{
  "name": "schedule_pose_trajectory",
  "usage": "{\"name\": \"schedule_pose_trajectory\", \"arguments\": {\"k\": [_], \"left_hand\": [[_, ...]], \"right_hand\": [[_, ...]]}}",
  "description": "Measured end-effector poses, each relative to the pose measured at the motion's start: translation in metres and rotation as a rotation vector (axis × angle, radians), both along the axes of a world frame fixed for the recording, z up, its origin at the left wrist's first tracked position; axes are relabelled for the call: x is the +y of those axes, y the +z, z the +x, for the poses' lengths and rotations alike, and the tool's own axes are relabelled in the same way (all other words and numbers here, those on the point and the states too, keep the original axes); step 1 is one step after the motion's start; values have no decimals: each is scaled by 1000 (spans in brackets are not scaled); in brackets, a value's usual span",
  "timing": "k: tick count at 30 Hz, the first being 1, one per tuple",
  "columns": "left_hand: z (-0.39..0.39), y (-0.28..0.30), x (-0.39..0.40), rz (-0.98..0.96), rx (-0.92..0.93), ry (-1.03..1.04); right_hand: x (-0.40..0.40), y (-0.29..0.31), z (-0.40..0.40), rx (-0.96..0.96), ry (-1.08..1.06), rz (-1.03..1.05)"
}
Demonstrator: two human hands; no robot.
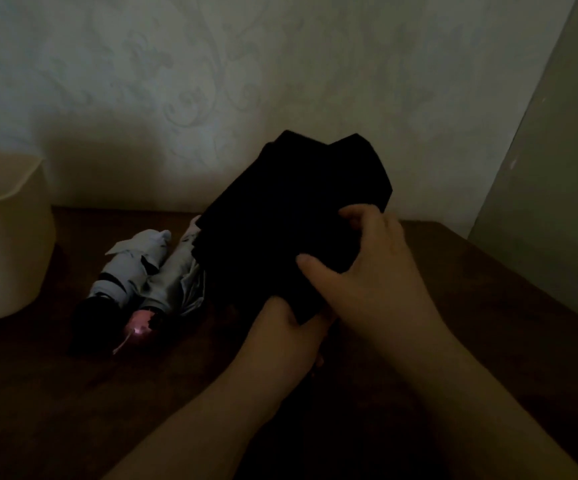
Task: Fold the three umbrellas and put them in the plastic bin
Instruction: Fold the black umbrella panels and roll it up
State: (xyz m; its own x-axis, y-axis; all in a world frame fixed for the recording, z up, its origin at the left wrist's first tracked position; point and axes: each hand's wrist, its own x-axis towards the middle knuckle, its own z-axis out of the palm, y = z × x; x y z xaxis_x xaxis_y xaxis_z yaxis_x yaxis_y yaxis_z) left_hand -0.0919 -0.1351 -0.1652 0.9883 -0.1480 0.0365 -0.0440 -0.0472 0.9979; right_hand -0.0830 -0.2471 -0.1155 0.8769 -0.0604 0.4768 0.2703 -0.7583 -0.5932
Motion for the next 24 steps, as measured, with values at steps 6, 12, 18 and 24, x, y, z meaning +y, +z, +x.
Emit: {"name": "schedule_pose_trajectory", "arguments": {"k": [6,12,18,24], "left_hand": [[0,0,0,36,23,39],[2,15,8,-237,122,-47],[3,19,13,-355,83,21],[16,21,30,-540,175,80]], "right_hand": [[-10,3,6,-120,-71,269],[-26,10,9,88,195,1373],[-35,10,10,-27,233,1529],[-53,2,29,76,-16,998]]}}
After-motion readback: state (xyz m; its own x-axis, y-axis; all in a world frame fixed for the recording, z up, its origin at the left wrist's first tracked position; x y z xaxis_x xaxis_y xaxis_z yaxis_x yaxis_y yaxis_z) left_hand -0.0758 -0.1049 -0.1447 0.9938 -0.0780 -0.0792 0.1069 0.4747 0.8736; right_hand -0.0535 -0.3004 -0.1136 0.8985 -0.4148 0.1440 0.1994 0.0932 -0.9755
